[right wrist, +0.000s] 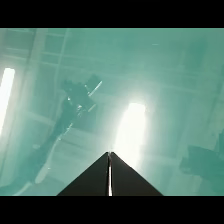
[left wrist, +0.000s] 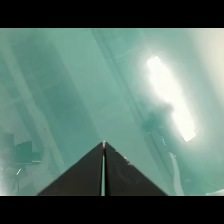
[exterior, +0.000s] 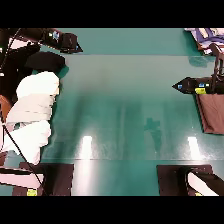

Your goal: Fold the shirts.

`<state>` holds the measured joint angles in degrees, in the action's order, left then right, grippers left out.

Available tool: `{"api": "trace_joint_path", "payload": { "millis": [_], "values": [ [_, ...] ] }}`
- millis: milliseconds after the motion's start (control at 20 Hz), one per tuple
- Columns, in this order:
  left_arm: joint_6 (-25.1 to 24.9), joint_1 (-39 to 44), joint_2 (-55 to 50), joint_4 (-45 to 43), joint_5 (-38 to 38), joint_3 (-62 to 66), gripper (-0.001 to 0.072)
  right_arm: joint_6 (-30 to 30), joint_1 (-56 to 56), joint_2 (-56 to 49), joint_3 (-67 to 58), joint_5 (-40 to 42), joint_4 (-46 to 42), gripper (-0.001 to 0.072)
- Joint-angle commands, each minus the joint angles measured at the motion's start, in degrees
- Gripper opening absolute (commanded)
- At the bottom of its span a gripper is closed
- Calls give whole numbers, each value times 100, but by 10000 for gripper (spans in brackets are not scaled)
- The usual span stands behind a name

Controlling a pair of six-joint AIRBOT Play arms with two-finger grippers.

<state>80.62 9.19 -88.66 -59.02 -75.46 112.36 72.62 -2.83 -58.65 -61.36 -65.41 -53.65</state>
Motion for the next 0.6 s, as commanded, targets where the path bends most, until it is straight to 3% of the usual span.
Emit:
{"api": "trace_joint_path", "payload": {
  "millis": [0,550],
  "values": [
    [-4,0,2,-2,0,2,27,0,-4,4,-7,26,4,20],
    [-4,0,2,-2,0,2,27,0,-4,4,-7,-55,-2,20]
  ]
}}
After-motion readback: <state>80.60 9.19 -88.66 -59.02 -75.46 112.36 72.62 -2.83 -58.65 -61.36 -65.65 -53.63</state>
